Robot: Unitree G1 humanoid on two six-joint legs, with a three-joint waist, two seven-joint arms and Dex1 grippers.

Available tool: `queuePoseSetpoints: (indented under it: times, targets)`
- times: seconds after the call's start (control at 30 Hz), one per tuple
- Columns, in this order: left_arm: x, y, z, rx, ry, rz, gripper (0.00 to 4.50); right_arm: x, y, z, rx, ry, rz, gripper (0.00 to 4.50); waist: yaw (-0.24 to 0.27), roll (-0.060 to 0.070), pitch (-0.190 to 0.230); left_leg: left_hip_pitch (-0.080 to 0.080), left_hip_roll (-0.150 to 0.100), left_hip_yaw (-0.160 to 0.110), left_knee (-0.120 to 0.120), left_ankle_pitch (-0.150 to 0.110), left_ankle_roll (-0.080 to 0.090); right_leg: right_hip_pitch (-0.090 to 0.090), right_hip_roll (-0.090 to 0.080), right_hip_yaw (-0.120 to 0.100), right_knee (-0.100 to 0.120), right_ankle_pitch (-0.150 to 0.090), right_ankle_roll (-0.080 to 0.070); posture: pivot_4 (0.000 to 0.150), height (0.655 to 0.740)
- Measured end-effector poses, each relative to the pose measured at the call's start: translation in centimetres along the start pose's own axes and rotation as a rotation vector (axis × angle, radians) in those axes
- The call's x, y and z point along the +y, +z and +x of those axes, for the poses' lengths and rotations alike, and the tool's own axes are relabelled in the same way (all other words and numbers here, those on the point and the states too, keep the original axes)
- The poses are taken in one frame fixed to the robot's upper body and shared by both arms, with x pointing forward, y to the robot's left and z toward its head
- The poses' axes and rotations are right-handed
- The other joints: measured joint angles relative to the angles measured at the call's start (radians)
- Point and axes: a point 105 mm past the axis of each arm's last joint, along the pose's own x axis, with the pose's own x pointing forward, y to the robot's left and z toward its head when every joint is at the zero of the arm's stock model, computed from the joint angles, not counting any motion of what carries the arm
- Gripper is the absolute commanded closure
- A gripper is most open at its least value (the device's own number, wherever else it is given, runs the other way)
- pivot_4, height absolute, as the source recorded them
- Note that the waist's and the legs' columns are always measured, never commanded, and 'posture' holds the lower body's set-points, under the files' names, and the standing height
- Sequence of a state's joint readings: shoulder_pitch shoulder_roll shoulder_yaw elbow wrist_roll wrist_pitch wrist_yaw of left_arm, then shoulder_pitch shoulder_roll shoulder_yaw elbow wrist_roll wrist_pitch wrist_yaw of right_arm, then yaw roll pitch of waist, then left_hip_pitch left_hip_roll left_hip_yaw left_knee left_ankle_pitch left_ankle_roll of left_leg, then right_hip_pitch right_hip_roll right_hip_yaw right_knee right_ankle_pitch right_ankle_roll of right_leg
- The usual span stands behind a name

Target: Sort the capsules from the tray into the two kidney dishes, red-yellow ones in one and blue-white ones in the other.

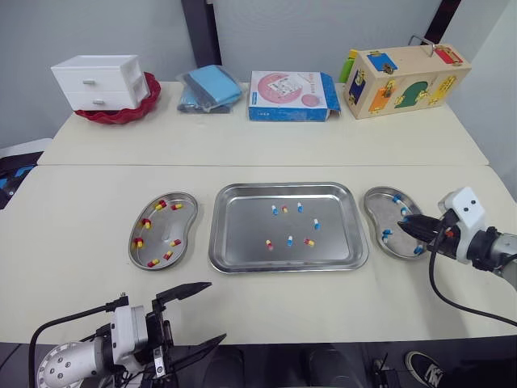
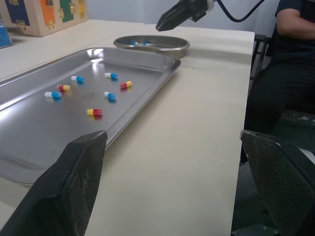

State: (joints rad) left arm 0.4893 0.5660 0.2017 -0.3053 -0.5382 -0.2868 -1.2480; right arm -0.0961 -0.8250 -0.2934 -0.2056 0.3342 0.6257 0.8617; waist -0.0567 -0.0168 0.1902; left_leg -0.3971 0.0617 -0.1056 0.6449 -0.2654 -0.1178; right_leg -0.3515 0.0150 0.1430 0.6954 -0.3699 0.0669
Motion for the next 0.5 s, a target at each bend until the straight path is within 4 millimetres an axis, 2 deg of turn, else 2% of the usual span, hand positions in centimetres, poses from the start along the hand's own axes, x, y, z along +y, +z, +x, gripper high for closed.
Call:
queuePoseSetpoints:
  times: [0.17, 0.23, 0.27, 0.4, 0.5]
  targets:
    - [0.3, 0.1, 0.1, -0.008, 0.014, -0.004, 0.0, -0.4, -0.5, -0.4, 0.021, -0.004, -0.004, 0.96, 0.0, 0.0, 0.0, 0.0, 0.0, 0.0, 0.0, 0.0, 0.0, 0.0, 0.0, 0.0, 0.0, 0.0, 0.0, 0.15, 0.74]
    - [0.3, 0.1, 0.1, -0.007, 0.017, -0.011, 0.0, -0.6, -0.6, -0.7, 0.025, -0.007, -0.005, 0.2, 0.0, 0.0, 0.0, 0.0, 0.0, 0.0, 0.0, 0.0, 0.0, 0.001, 0.0, 0.0, 0.0, 0.0, 0.0, 0.15, 0.74]
    - [0.3, 0.0, 0.1, -0.005, 0.019, -0.014, 0.0, -0.7, -0.7, -0.9, 0.024, -0.005, 0.001, 0.03, 0.001, 0.0, 0.0, 0.0, 0.0, 0.0, 0.0, 0.0, 0.0, 0.001, 0.0, 0.0, 0.0, 0.0, 0.0, 0.15, 0.74]
    - [0.3, -0.1, -0.1, 0.001, 0.05, -0.034, 0.0, -0.8, -0.8, -2.6, 0.012, 0.026, 0.01, 0.03, 0.002, 0.0, 0.0, 0.0, 0.0, 0.0, 0.0, 0.0, 0.0, 0.001, 0.0, 0.0, 0.0, 0.0, 0.0, 0.15, 0.74]
    - [0.3, -0.4, -0.4, 0.015, 0.077, -0.057, 0.0, -1.2, -0.3, -4.9, 0.002, 0.061, -0.009, 0.03, 0.004, 0.0, 0.0, 0.002, 0.0, 0.0, 0.0, 0.0, 0.0, 0.003, 0.0, 0.0, 0.0, 0.0, 0.0, 0.15, 0.74]
